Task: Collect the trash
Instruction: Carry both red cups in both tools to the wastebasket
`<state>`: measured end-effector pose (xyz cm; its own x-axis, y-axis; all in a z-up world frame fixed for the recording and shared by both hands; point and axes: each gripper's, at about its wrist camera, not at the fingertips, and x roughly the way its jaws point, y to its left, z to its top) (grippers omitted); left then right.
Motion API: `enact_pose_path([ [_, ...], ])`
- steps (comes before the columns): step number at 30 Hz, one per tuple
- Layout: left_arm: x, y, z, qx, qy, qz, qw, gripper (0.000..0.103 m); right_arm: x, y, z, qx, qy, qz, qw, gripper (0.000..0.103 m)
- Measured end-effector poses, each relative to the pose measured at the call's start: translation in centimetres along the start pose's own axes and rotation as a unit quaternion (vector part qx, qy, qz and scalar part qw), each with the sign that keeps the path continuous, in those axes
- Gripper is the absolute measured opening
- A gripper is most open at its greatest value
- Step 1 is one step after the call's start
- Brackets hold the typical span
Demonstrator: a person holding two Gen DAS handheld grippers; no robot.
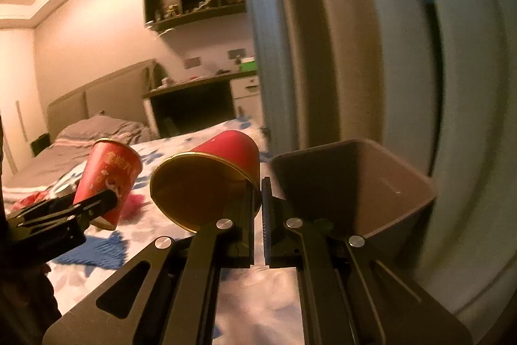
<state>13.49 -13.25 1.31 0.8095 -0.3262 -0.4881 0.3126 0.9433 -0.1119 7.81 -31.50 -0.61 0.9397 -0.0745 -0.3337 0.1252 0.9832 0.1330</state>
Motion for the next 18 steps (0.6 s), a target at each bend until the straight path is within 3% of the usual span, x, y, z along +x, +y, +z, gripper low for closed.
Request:
enact_pose_path([
  [11, 4.8, -7.1, 1.4, 0.042, -0.006, -0.079, 0.9960, 0.059, 1.2, -6.8, 1.1, 0.036, -0.014, -0.079, 0.996, 0.005],
  [18, 7.9, -10.2, 1.8, 0.053, -0.004, -0.114, 0.9920, 0.059, 2.5, -8.5, 1.0, 0.043, -0.009, -0.102, 0.994, 0.005],
])
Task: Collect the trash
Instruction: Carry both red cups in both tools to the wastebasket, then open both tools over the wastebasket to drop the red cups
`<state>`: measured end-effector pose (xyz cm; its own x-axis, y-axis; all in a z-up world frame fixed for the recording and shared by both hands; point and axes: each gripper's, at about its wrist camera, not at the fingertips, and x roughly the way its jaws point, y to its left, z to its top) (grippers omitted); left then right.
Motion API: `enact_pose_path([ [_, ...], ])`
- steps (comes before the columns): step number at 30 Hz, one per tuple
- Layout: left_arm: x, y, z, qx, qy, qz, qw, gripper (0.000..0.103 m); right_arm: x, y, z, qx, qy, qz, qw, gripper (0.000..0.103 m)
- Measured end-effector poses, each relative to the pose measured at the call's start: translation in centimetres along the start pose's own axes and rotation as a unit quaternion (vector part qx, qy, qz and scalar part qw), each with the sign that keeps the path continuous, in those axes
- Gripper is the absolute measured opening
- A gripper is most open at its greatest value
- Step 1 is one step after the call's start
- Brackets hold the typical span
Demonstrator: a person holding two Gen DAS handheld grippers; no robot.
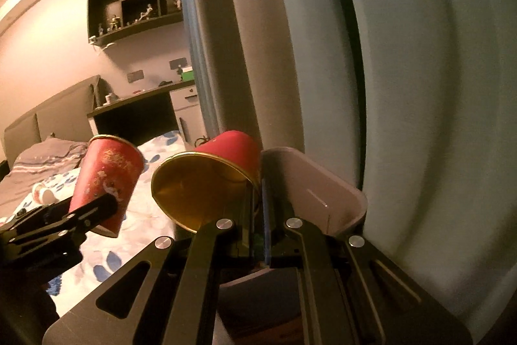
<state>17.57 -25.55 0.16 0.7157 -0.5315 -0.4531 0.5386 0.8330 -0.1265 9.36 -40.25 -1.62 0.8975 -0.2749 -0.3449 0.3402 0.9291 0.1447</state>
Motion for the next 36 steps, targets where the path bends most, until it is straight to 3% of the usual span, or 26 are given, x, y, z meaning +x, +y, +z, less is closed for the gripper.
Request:
enact_pose_path([
  [12, 4.5, -1.4, 0.3, -0.004, 0.028, -0.042, 0.9987, 0.059, 2.2, -1.4, -0.1, 0.004, 0.016, -0.025, 1.000, 0.005],
  [36, 8.1, -2.1, -0.9, -0.020, 0.069, -0.083, 0.9939, 0.059, 4.6, -2.4, -0.4, 0.002, 0.043, -0.049, 0.998, 0.005],
])
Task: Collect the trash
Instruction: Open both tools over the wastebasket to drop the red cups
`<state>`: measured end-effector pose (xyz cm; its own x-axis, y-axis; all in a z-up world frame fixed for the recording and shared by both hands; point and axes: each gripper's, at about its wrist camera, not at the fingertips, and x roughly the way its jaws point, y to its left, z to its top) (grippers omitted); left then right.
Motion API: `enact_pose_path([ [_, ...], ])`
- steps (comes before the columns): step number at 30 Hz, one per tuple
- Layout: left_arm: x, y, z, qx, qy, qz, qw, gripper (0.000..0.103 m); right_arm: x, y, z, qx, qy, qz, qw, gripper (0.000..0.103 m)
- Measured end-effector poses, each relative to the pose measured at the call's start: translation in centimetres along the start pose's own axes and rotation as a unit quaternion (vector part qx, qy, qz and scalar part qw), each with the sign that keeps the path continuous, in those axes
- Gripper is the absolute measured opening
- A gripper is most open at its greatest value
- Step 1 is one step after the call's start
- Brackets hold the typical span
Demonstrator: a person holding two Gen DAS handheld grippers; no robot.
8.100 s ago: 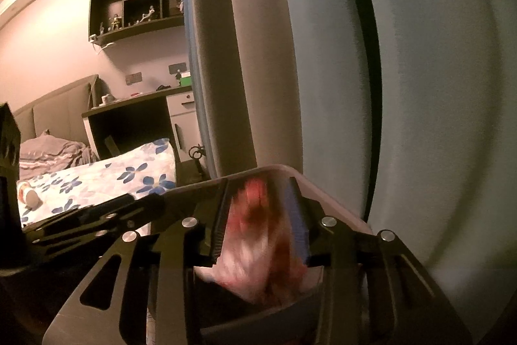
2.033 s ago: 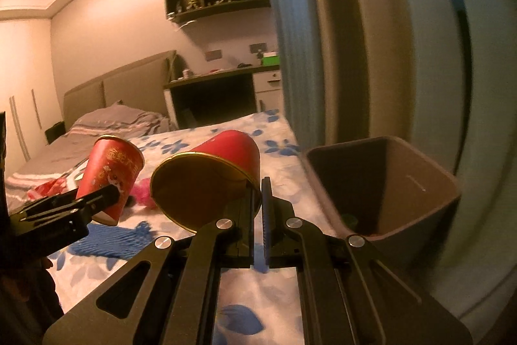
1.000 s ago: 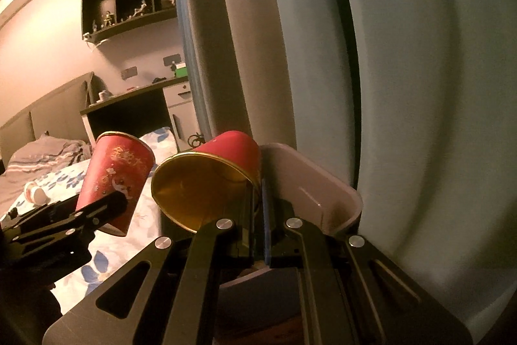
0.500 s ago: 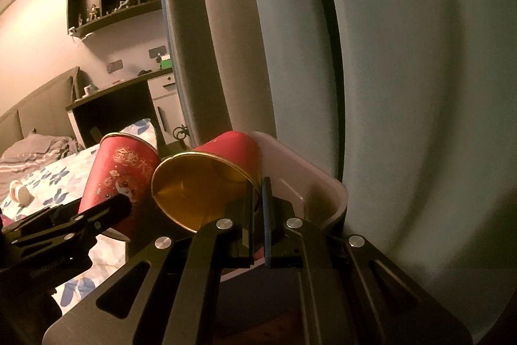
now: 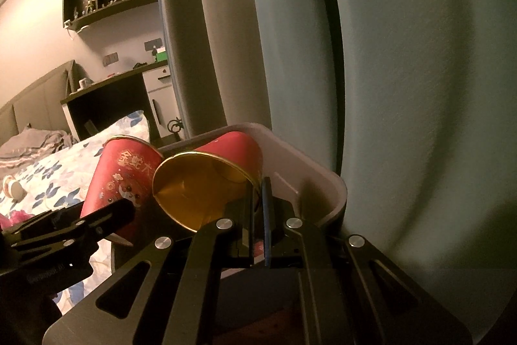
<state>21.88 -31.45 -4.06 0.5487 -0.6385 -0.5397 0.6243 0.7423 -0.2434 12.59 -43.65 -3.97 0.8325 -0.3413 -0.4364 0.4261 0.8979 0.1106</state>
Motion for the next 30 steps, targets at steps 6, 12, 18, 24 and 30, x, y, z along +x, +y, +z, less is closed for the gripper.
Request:
enact_pose_path([
  [6, 0.5, 0.2, -0.1, -0.004, 0.006, -0.007, 1.0000, 0.060, 0.3, 0.1, -0.1, 0.000, 0.006, -0.002, 1.000, 0.005],
  [12, 0.7, 0.2, -0.2, -0.008, 0.010, -0.016, 0.9998, 0.060, 0.8, 0.1, 0.0, -0.002, 0.010, -0.005, 1.000, 0.005],
  [18, 0.7, 0.2, -0.2, -0.012, 0.010, -0.025, 0.9996, 0.060, 1.2, 0.2, -0.1, -0.002, 0.015, -0.007, 1.000, 0.005],
  [24, 0.4, 0.6, -0.1, -0.024, 0.010, -0.032, 0.9992, 0.068, 1.8, 0.0, -0.2, -0.001, 0.021, -0.008, 1.000, 0.005],
  [30, -1.3, 2.1, 0.2, -0.052, -0.008, -0.017, 0.9985, 0.084, 2.3, 0.1, -0.2, -0.004, 0.023, -0.004, 1.000, 0.005],
])
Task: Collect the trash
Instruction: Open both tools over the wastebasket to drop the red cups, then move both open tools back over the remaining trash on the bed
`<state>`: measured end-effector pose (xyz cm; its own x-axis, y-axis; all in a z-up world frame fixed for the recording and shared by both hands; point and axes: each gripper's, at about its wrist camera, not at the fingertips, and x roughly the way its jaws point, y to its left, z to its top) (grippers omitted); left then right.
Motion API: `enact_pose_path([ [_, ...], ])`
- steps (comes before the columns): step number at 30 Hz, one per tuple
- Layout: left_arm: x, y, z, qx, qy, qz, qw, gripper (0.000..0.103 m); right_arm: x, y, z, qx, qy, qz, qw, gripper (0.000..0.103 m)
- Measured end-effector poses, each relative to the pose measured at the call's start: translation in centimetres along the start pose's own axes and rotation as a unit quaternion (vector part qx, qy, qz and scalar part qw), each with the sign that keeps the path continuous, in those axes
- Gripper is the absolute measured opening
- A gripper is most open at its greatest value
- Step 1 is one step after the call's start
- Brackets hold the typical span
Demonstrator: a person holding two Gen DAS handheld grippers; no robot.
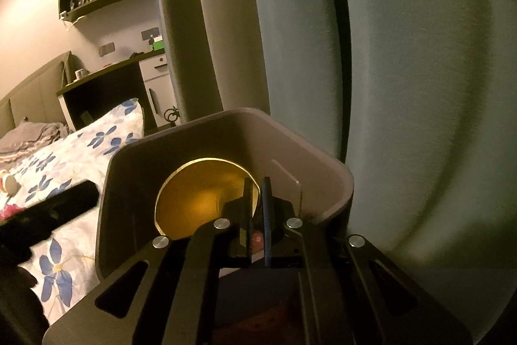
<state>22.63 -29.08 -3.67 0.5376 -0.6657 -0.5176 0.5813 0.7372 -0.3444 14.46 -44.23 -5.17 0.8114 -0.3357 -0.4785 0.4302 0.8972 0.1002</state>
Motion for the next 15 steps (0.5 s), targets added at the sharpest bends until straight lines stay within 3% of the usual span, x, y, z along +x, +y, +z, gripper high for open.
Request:
enact_pose_path([
  [3, -1.4, 0.7, 0.2, -0.009, -0.012, 0.021, 0.9997, 0.091, 0.0, 0.1, 0.0, 0.001, -0.001, 0.004, 1.000, 0.009],
  [5, -2.4, 1.3, 0.1, -0.012, -0.021, 0.038, 0.9990, 0.094, -0.3, 0.1, 0.0, 0.000, -0.007, 0.006, 1.000, 0.020],
  [6, -3.2, 1.8, 0.0, -0.016, -0.025, 0.052, 0.9982, 0.095, -0.5, 0.0, 0.0, 0.000, -0.012, 0.006, 1.000, 0.031],
  [15, -9.4, 5.0, -0.6, -0.048, -0.054, 0.150, 0.9861, 0.096, -3.8, 1.3, 0.3, -0.002, -0.039, 0.026, 0.999, 0.061],
])
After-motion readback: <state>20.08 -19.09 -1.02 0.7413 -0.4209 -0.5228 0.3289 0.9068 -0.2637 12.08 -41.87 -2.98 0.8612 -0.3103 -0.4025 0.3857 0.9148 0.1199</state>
